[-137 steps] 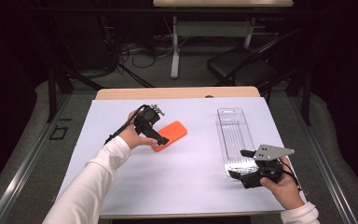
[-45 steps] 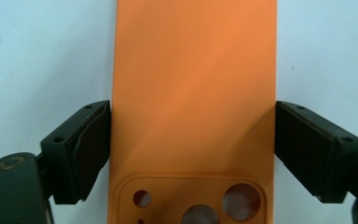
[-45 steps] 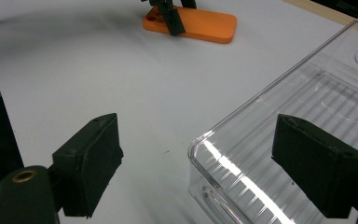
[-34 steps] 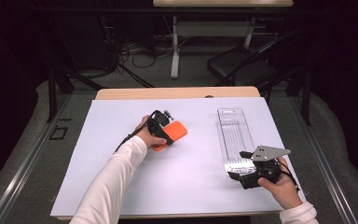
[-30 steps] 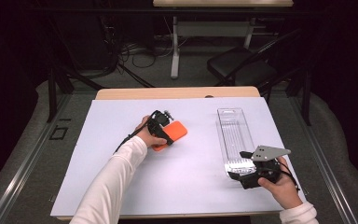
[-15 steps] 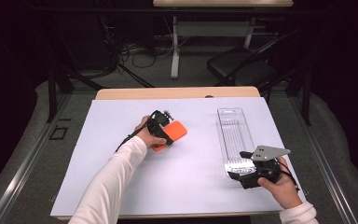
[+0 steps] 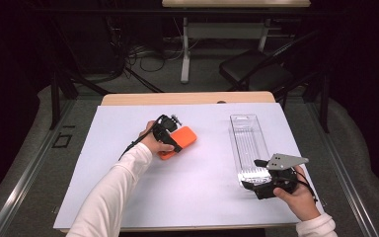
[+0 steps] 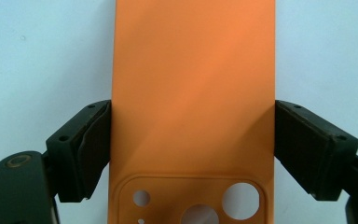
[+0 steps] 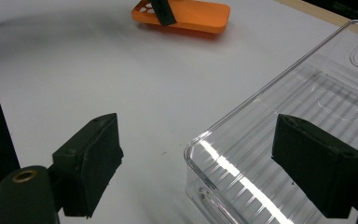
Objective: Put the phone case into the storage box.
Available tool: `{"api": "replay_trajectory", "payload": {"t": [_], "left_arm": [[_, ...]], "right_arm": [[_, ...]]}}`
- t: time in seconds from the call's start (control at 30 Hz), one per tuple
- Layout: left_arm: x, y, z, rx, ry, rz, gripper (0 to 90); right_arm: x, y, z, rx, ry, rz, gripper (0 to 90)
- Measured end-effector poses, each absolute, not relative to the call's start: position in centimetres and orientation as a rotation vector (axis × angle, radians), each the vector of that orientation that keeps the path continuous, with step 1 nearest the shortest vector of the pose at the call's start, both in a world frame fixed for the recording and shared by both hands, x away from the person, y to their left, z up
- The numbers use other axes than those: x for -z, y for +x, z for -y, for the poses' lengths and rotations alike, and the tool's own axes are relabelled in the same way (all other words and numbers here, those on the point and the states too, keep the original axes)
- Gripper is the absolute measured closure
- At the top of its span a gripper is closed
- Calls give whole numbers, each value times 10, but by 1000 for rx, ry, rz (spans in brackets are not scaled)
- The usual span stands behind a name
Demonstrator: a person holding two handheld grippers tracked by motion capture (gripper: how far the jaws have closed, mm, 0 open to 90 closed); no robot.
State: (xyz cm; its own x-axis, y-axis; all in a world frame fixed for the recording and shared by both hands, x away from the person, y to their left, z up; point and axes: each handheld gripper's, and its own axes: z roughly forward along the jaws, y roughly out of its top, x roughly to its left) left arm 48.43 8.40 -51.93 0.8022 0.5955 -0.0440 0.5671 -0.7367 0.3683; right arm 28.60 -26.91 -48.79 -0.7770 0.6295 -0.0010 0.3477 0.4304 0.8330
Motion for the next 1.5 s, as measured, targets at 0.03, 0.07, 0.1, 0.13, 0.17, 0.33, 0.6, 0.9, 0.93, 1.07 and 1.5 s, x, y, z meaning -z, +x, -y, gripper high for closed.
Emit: {"api": "replay_trajectory", "payload": {"t": [0.03, 0.07, 0.1, 0.13, 0.17, 0.33, 0.6, 0.9, 0.93, 1.07, 1.5], "left_arm": [[518, 484, -84, -92, 2624, -881, 160], [517, 483, -84, -91, 2625, -879, 160], [516, 482, -84, -84, 2625, -883, 160], [514, 480, -84, -84, 2628, -880, 160], [513, 479, -84, -80, 2632, -877, 160], [505, 472, -84, -62, 2642, -867, 160], [488, 456, -83, -47, 2632, -837, 160], [472, 437, -79, -50, 2624, -797, 160], [470, 435, -79, -55, 2622, -791, 160], [463, 427, -77, -58, 2619, -761, 160], [445, 404, -76, -69, 2598, -717, 160]], "right_arm": [[488, 286, 269, -1277, 841, -2374, 145], [488, 286, 269, -1278, 841, -2372, 145], [488, 286, 270, -1278, 842, -2372, 145], [488, 286, 270, -1276, 842, -2372, 145], [488, 286, 270, -1276, 842, -2369, 145], [487, 285, 271, -1277, 835, -2361, 144], [487, 284, 267, -1256, 788, -2371, 145], [488, 284, 266, -1236, 781, -2363, 144], [488, 284, 265, -1233, 778, -2363, 144], [487, 283, 264, -1223, 768, -2363, 144], [487, 282, 262, -1225, 763, -2364, 146]]}}
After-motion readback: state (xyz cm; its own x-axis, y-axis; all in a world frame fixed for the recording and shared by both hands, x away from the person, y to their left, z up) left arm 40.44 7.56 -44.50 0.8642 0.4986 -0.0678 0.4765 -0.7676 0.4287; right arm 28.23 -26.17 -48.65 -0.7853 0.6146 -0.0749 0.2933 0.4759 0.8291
